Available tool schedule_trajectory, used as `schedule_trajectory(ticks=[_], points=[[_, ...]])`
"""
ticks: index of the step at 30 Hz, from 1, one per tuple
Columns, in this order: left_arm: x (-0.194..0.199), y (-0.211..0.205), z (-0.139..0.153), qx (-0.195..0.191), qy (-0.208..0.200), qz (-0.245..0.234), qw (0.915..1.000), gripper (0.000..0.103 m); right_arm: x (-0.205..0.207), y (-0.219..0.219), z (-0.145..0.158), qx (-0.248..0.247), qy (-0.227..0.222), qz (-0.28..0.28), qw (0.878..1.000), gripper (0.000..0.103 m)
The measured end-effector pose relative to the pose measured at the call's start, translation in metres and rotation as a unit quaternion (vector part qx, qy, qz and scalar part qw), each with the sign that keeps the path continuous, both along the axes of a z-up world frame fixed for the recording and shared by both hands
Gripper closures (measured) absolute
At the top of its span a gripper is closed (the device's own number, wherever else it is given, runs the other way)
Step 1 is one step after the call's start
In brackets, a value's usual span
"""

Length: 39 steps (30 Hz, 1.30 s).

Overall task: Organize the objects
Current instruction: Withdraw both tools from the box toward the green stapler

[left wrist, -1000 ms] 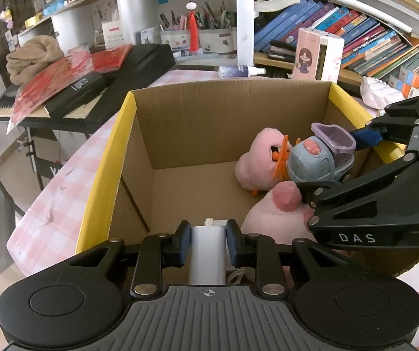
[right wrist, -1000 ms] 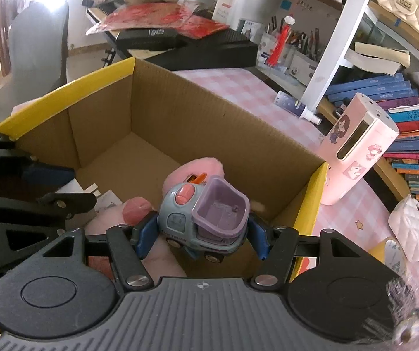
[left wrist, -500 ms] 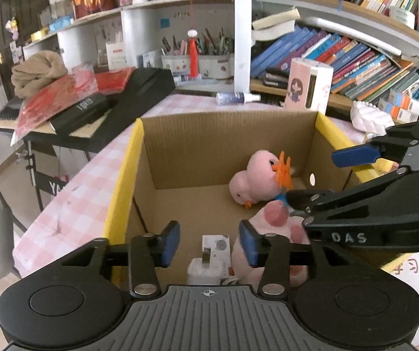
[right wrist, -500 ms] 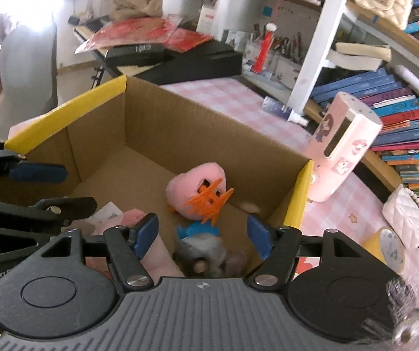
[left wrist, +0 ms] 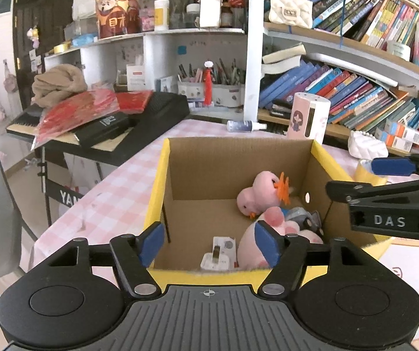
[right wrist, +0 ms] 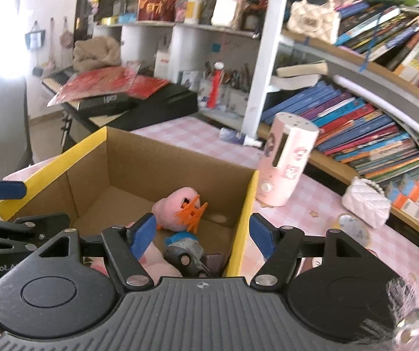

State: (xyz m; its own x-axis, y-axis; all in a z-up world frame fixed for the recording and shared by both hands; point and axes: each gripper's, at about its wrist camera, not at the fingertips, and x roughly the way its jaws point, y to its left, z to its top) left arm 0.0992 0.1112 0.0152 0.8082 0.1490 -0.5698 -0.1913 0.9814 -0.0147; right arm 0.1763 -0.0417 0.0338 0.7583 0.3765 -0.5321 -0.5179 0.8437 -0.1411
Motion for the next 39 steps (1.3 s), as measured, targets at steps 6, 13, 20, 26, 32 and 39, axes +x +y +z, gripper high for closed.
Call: schedule_trajectory(ticks=[6,13,20,26,32,39], points=[[-0.024,0.001,0.001,-0.003,-0.005,0.003,1.0,0.026,-0.027,-0.015,0.002,0.015,-0.012,-0.029,0.999,0.034],[-0.05,0.003,-0.003,-0.021,0.006,0.01,0.9997,0.019,-0.06,-0.025,-0.01,0.012,0.009,-0.061,0.998,0.029],[-0.069,0.0,-0.01,-0.021,0.027,0.004,0.9994,0.017,-0.089,-0.029,-0.025,0.001,0.035,-0.091,0.995,0.026],[-0.084,-0.006,-0.015,-0.02,0.046,-0.005,0.9987,0.017,-0.105,-0.032,-0.035,0.0,0.053,-0.112,0.992,0.024],[-0.096,-0.011,-0.02,-0.017,0.058,-0.015,0.998,0.016,-0.122,-0.031,-0.041,-0.001,0.057,-0.114,0.992,0.022],[-0.104,-0.017,-0.025,-0.023,0.073,-0.034,0.9965,0.016,-0.138,-0.035,-0.045,0.0,0.057,-0.122,0.991,0.02]])
